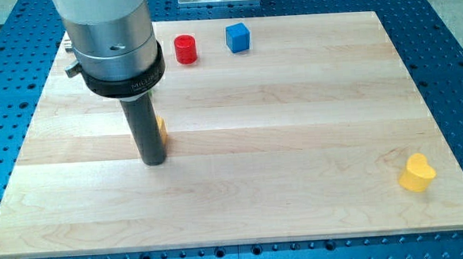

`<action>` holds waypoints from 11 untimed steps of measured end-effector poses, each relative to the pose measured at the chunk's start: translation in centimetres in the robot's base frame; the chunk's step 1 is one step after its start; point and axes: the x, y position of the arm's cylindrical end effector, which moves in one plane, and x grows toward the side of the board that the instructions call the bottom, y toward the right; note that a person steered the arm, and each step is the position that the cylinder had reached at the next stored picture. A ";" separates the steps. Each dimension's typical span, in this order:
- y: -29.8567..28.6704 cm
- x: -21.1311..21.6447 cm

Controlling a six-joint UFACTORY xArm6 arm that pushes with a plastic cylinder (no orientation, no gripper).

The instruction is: Move hexagon towards heart

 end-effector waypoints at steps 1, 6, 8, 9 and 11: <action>-5.2 -1.8; 1.0 -5.3; 11.9 -1.8; 12.6 -1.6; 10.9 2.1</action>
